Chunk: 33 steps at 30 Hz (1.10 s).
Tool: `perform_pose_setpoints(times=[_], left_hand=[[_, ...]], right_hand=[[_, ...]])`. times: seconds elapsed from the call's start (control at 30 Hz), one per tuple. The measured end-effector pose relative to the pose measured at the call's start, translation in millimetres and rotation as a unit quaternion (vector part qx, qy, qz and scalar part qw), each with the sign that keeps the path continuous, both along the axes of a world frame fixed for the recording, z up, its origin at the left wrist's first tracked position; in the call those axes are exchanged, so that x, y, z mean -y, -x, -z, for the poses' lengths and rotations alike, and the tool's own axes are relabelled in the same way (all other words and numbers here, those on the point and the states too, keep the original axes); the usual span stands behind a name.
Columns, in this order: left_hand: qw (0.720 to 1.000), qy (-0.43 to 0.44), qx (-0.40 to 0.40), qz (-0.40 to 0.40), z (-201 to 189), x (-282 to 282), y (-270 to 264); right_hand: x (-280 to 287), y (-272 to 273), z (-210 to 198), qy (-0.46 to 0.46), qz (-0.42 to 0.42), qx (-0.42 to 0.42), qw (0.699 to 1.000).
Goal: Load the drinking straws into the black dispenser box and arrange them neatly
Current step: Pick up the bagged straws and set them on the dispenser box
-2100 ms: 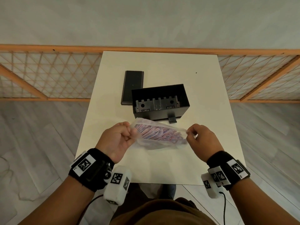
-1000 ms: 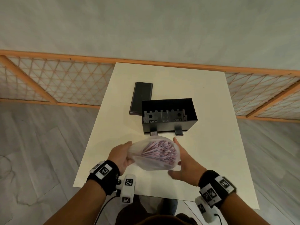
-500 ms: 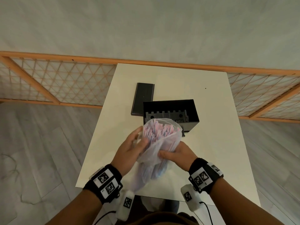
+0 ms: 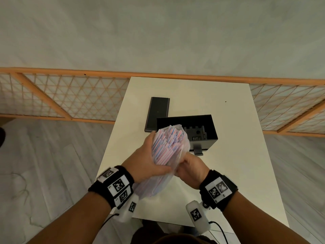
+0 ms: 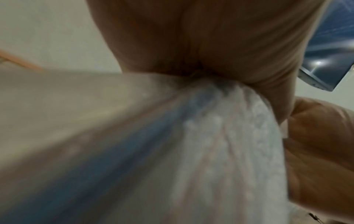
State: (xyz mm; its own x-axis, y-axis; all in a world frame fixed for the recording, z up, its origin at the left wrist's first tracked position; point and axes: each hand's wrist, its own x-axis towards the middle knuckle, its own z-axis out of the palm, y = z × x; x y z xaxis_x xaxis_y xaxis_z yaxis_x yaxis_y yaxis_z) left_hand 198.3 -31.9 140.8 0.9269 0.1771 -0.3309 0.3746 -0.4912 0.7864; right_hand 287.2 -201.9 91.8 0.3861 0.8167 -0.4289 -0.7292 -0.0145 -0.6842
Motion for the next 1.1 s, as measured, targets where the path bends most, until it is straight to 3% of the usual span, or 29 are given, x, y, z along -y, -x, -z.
perform_pose_setpoints(times=[0.23,0.4,0.5,0.7,0.8,0.93,1.1], left_hand=[[0.998,0.0,-0.012,-0.057,-21.2,-22.4,-32.0],[0.997,0.016,-0.05,-0.054,-28.6,-40.1,-61.3],[0.995,-0.029,-0.09,-0.028,-27.3,-47.0,-78.2],[0.967,-0.192,-0.155,0.055,-33.8,-30.5,-97.4],[0.953,-0.252,-0.147,0.083,-37.4,-14.7,-104.7],[0.936,-0.321,-0.1,0.107,-43.5,-3.7,-110.7],[0.915,-0.347,-0.134,0.159,-55.9,-13.6,-111.1]], right_hand=[[-2.0,-12.0,12.2,0.058,0.031,0.052,0.996],[-1.9,-19.3,6.0,-0.02,0.099,-0.102,0.99],[-4.4,-23.6,6.6,-0.046,0.093,-0.149,0.983],[-24.7,-19.1,0.2,-0.037,0.065,-0.101,0.992],[-38.6,-19.0,-1.8,0.012,0.083,-0.089,0.992],[-52.1,-20.9,-0.6,0.037,0.129,-0.145,0.98],[-62.7,-16.8,0.4,0.045,0.174,-0.191,0.965]])
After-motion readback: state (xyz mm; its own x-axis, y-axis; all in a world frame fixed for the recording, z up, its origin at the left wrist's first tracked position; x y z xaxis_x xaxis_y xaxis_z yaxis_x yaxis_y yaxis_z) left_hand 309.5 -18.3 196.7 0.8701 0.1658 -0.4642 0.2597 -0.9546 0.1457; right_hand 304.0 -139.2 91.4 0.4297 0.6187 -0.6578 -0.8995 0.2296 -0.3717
